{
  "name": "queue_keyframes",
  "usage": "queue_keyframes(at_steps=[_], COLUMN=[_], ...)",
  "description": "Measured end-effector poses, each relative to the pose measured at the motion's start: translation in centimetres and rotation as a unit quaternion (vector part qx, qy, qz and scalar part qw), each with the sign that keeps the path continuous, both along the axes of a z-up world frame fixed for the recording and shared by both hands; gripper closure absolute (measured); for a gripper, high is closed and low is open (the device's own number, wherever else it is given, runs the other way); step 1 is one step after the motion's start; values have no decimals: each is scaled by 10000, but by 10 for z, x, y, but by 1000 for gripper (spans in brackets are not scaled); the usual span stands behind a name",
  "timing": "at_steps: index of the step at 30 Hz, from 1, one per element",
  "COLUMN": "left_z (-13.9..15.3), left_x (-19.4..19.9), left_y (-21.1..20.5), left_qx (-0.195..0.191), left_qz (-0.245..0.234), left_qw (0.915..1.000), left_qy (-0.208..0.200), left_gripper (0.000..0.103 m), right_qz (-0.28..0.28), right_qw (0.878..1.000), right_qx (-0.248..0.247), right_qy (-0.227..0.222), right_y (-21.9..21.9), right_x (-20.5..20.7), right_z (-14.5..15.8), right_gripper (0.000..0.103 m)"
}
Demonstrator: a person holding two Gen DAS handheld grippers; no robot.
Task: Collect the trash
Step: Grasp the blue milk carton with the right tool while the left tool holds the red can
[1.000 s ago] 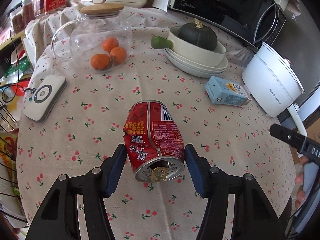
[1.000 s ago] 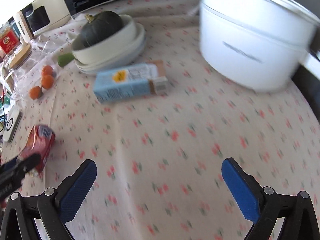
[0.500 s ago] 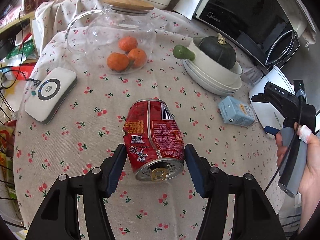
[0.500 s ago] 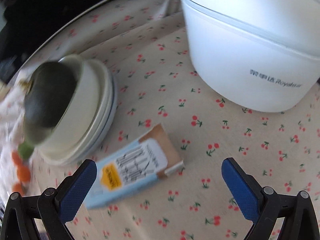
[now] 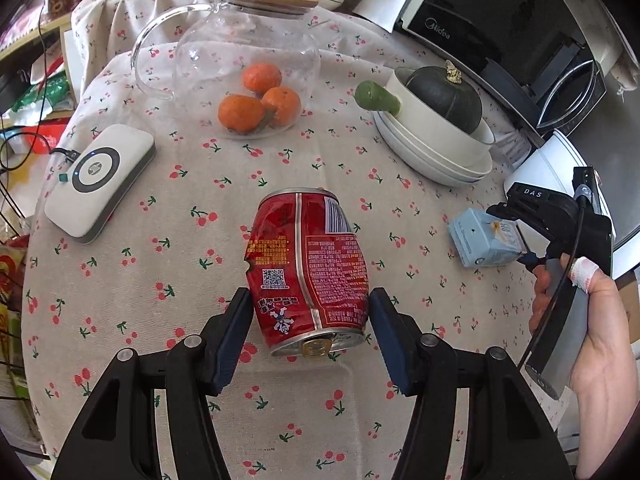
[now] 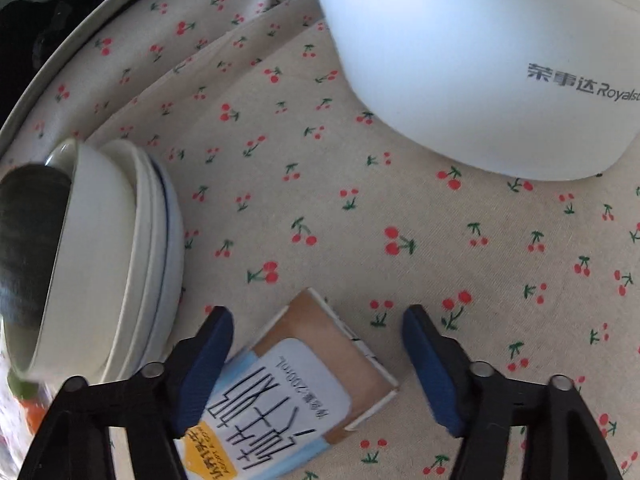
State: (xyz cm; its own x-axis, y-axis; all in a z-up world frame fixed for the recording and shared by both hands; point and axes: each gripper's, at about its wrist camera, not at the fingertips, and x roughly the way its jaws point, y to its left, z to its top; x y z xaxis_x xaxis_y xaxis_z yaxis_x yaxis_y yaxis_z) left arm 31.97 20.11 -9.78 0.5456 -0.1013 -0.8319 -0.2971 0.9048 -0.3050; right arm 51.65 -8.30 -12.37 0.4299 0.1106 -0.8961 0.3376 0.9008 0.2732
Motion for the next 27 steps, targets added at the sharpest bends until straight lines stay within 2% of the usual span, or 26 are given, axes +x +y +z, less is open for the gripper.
queue_keyframes(at_steps=[2,7,8,9,10,15,19,20,21,22,23,27], left_z=[2,10,12,14,15,24,35,37,38,39,40,38], left_x=[-4,-20,-24,-27,-31,-55,-80,-86,-93,-99,-105,-117], left_y=[-1,-9,-10,-12,-14,-30,-32,-32,-31,-29,-27,-21], left_qx=[59,170,143,91,42,72,157,183,192,174,148,31], left_qz=[-32,-89,-78,-74,-91,-270,-322,-322,-314,-296,-283,-212], left_qw=[10000,9998,9999,9999,9999,9993,9990,9989,9988,9989,9989,9992], left_qy=[-4,46,49,71,110,259,285,297,319,332,347,325], left_gripper=[41,41,41,41,41,41,42,42,42,42,42,42], right_qz=[214,737,816,898,1030,1827,2020,2006,1996,1989,1998,2311], right_qw=[9997,9971,9963,9955,9941,9828,9783,9784,9783,9782,9782,9724], right_qx=[-98,191,257,310,336,-24,81,156,234,296,328,195], right_qy=[-11,38,57,58,55,263,456,483,507,509,463,252], right_y=[5,2,-1,-3,-5,-8,-21,-24,-27,-29,-30,-25], right_x=[-8,-42,-51,-58,-67,-107,-136,-143,-148,-153,-157,-163], right_z=[3,9,12,15,19,24,18,18,17,18,20,27], right_gripper=[38,48,54,80,91,90,85,69,48,40,34,27])
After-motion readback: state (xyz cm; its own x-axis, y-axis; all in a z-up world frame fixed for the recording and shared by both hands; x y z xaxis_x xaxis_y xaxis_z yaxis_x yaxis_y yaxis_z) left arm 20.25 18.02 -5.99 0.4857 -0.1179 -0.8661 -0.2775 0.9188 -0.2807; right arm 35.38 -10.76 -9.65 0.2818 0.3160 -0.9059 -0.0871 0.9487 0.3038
